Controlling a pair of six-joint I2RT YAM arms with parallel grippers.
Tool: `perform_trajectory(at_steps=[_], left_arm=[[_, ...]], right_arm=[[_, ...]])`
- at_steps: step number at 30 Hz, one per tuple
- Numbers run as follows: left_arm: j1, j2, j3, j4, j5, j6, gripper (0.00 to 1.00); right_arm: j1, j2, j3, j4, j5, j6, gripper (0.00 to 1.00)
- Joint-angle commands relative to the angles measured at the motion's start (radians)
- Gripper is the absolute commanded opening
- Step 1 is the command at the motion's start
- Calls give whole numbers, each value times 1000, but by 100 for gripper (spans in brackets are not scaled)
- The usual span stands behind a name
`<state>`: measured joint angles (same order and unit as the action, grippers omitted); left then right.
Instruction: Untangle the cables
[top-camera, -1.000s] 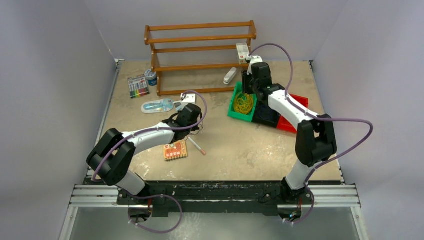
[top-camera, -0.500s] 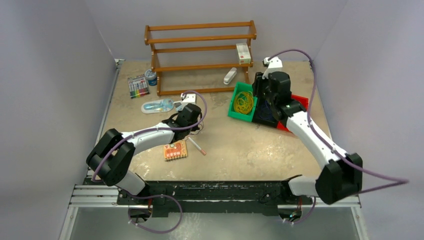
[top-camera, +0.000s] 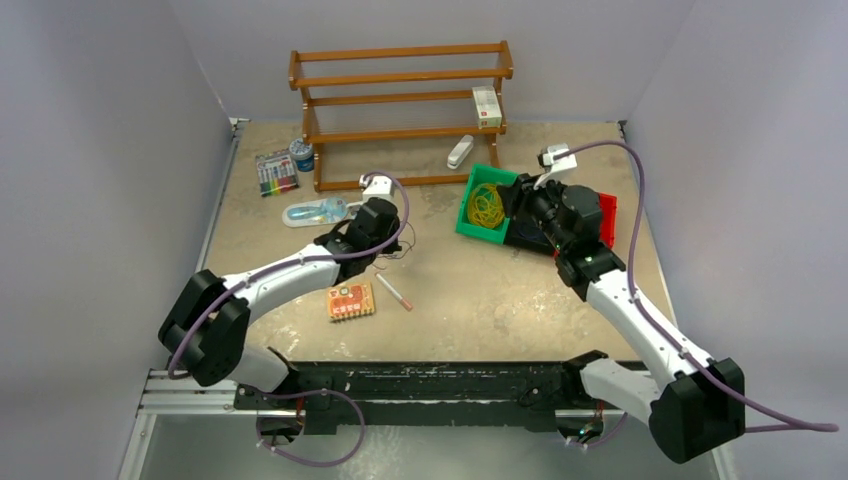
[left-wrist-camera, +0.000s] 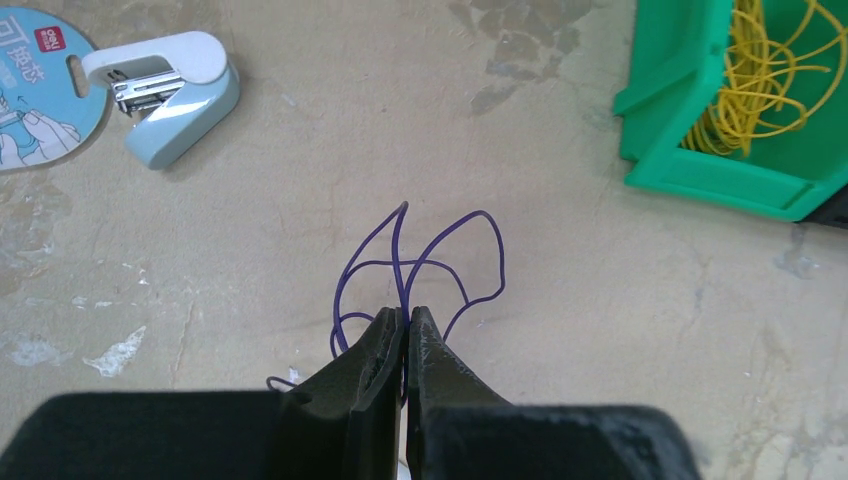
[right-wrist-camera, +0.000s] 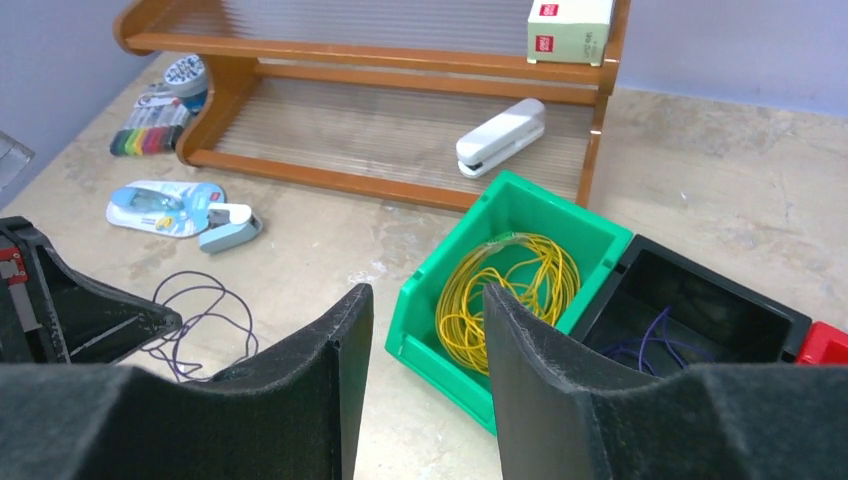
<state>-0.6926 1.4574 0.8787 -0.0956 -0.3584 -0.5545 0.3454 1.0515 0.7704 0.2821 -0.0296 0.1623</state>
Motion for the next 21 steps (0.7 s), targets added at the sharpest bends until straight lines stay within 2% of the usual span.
perform_trajectory(at_steps=[1,5,9,11,14,15,21], left_arm=[[0,-67,43,20,49,36,0],[1,-99,37,33,89,46,0],[1,-124,26,50,121,50,0],[0,-136,17,66,131,51,0],[2,-148,11,85,150,58,0],[1,-150,10,91,157,61,0],[0,-159,5,115,194,70,0]], right_arm=[[-3,-40,-45,194,-70,19,46],[-3,-49,-106,292,-121,25,46],[-3,-24,-91,252,-136,48,47],[-3,-3,-67,206,-156,54,52],[-3,29,-65,209,-228,50,54],[-3,39,-73,223,-283,43,55],[7,121,-88,352,-395,95,55]])
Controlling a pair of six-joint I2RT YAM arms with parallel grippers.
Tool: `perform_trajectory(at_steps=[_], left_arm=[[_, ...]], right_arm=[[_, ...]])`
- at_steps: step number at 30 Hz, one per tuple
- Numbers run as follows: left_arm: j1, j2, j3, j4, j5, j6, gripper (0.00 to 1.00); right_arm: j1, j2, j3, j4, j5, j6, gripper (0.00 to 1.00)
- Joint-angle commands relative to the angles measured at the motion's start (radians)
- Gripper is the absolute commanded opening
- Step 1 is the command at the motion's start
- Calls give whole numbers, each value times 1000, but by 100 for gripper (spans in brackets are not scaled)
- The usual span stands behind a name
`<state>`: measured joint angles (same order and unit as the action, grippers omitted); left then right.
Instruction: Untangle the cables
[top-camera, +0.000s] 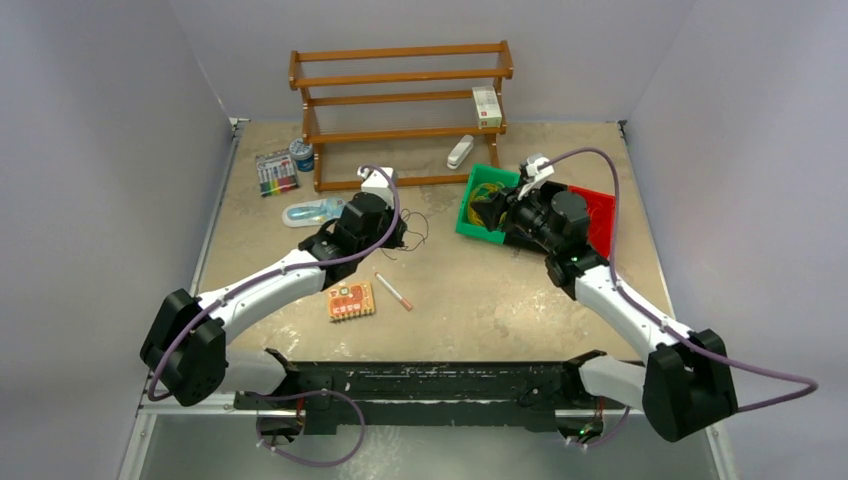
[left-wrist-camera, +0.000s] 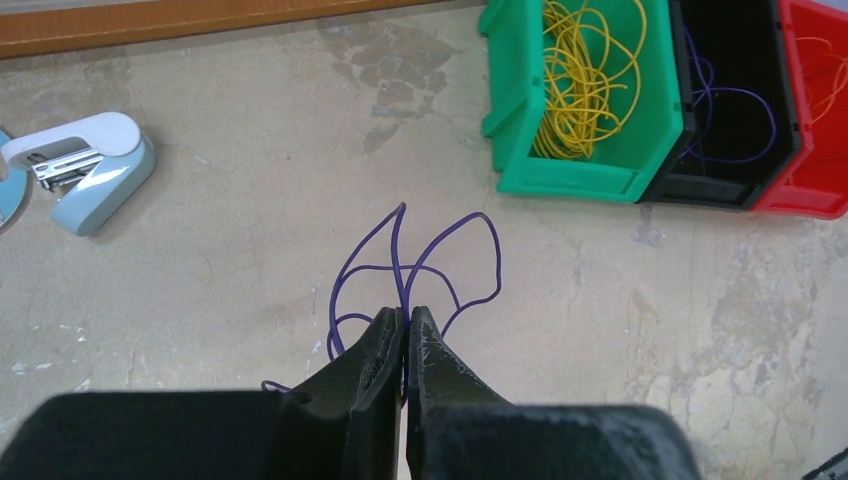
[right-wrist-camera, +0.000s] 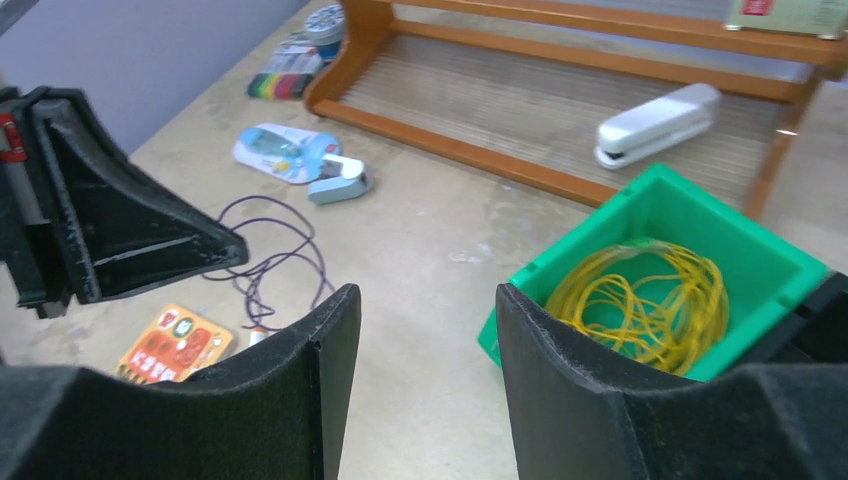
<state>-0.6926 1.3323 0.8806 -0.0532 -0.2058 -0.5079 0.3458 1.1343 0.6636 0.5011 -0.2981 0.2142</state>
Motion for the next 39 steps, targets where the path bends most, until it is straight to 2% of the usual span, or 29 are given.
perform_trajectory(at_steps=[1,5,10,19,24,27,29,35,39], left_arm=[[0,-34,3,76,45,23,0],[1,-32,3,79,53,23,0],[0,-27,3,90,74,23,0],[0,-19,2,107,111,31,0],[-1,-18,0,104,100,28,0],[0,-15,0,104,95,25,0],[0,-12,1,106,94,23,0],[0,-8,-5,97,78,15,0],[1,-10,-15,74,13,-8,0]], right_arm=[[21,54,20,143,-127,44,55],[113,123,47,165,-88,23,57],[164,213,73,237,-95,48,59],[173,381,154,272,-154,64,59],[176,465,194,267,-227,66,54],[177,497,205,253,-256,64,48],[177,507,204,251,-257,63,39],[179,473,170,269,-157,71,2],[179,448,157,244,-83,70,0]])
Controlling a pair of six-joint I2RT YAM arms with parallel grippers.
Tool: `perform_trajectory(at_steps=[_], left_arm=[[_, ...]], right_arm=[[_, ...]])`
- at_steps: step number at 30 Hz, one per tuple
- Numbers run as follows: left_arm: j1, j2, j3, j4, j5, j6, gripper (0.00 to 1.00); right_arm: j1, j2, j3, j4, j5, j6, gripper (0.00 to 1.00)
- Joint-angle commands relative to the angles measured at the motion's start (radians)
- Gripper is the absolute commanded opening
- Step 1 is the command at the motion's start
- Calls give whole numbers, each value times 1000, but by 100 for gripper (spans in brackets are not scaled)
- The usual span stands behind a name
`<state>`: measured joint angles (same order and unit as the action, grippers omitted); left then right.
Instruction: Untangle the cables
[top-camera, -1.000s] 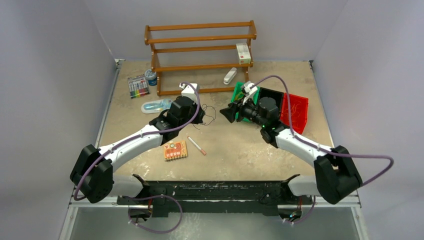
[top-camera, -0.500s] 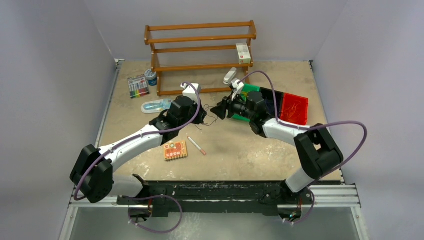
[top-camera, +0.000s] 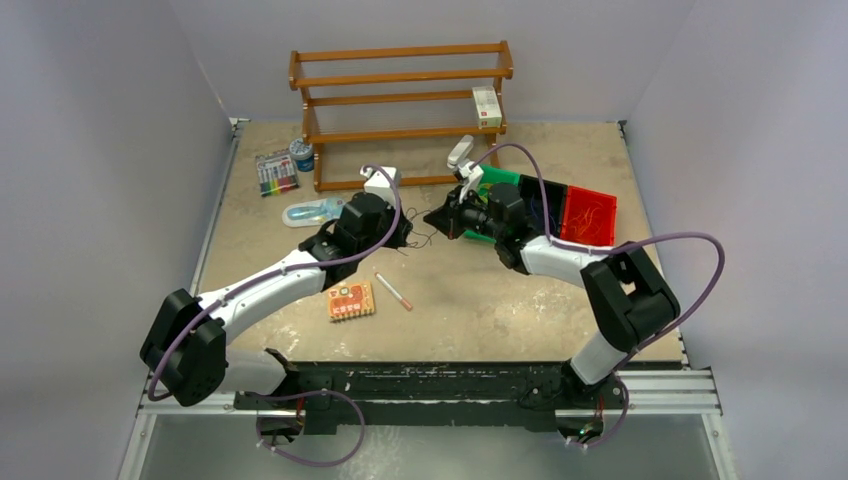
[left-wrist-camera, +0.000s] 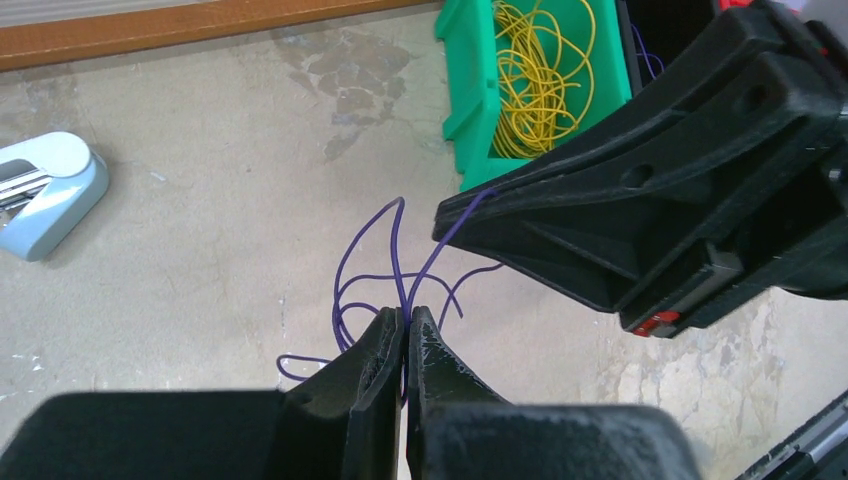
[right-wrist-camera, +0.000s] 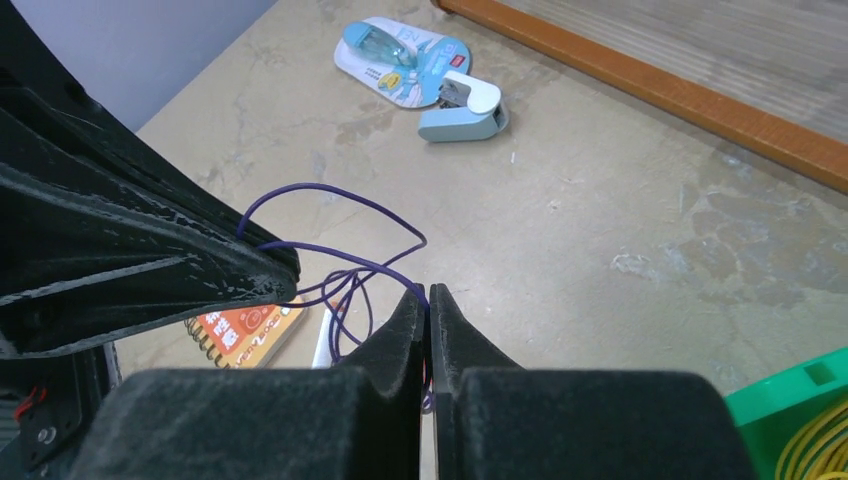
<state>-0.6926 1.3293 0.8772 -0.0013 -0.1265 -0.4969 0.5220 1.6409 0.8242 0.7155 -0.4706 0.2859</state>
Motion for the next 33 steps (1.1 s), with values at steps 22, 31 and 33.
perform_trajectory(at_steps=[22,31,33], left_arm=[[5,12,-29,1,-168,-55,0],[16,-19,2,-36,-208,-40,0],[17,-12,23,-22,-135,-18,0]], right_arm=[[2,-75,-58,-92,192,-31,0],[2,-214,8,-266,329,-89,0],[2,-252,52,-290,306,-116,0]])
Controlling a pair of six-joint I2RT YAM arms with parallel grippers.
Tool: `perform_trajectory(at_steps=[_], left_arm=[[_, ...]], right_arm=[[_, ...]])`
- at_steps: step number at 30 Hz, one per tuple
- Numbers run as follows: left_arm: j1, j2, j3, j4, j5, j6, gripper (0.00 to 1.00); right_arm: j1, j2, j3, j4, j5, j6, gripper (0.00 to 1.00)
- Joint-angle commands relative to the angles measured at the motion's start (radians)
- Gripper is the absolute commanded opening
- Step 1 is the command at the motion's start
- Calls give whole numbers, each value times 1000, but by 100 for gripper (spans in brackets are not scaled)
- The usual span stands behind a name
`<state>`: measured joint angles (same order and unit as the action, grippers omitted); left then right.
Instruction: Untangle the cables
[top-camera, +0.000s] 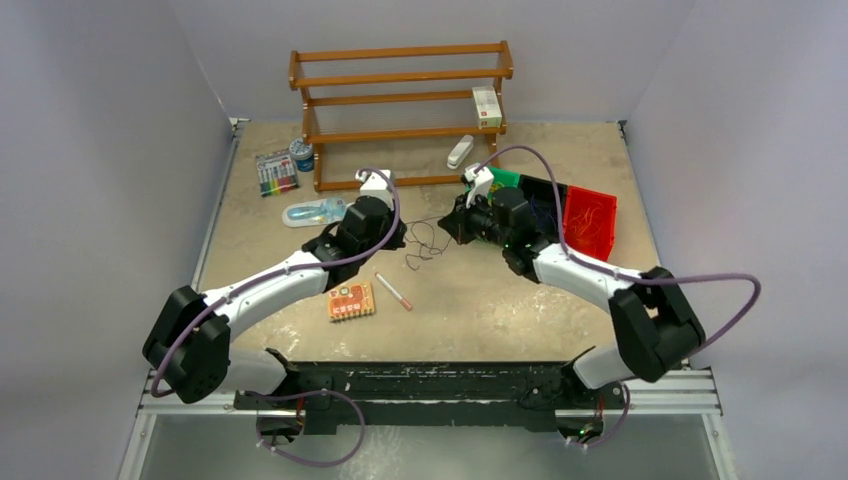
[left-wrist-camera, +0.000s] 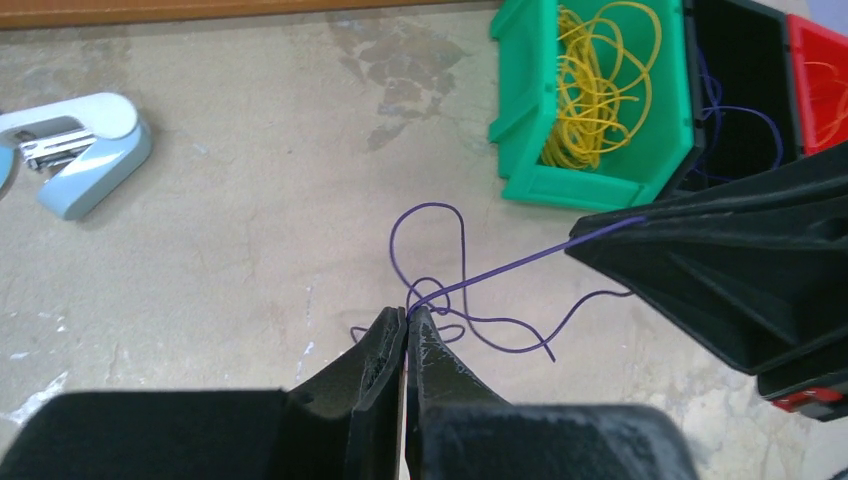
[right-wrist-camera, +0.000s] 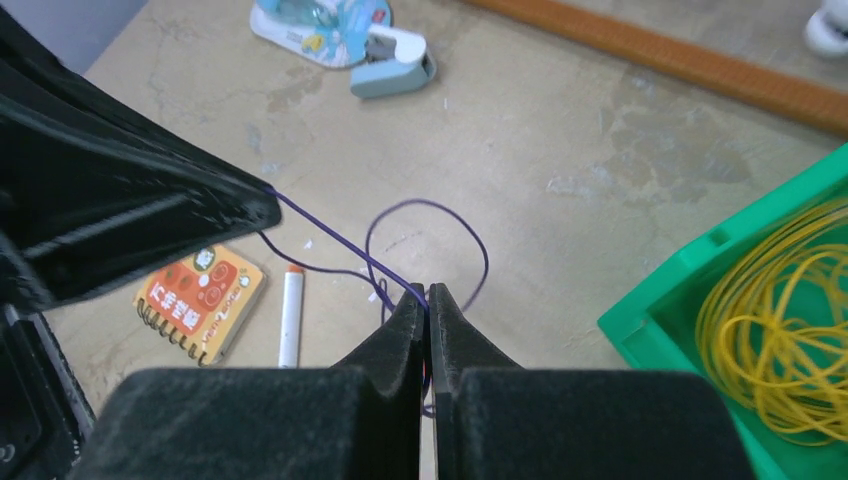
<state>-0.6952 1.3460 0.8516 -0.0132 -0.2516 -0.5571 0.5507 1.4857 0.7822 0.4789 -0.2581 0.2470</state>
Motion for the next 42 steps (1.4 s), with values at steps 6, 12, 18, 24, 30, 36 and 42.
perform_trajectory(at_steps=[6,12,18,24,30,36,42], left_arm=[[19,-29,59,23,92,54,31],[19,-36,23,30,75,42,37],[19,-16,32,2,11,26,37],[20,30,71,-65,-26,24,37],[19,20,64,-60,-41,27,38],[19,25,66,-62,-38,31,38],[19,30,69,-65,-38,34,38]], right_arm=[[-27,-159,178,-150,144,-19,0],[-27,-236,240,-207,271,-20,0],[-32,-286,298,-311,422,-75,0],[-99,-308,322,-382,489,-91,0],[-204,-322,317,-406,492,-97,0],[-286,-312,300,-386,503,-104,0],[-344,-287,284,-369,507,-97,0]])
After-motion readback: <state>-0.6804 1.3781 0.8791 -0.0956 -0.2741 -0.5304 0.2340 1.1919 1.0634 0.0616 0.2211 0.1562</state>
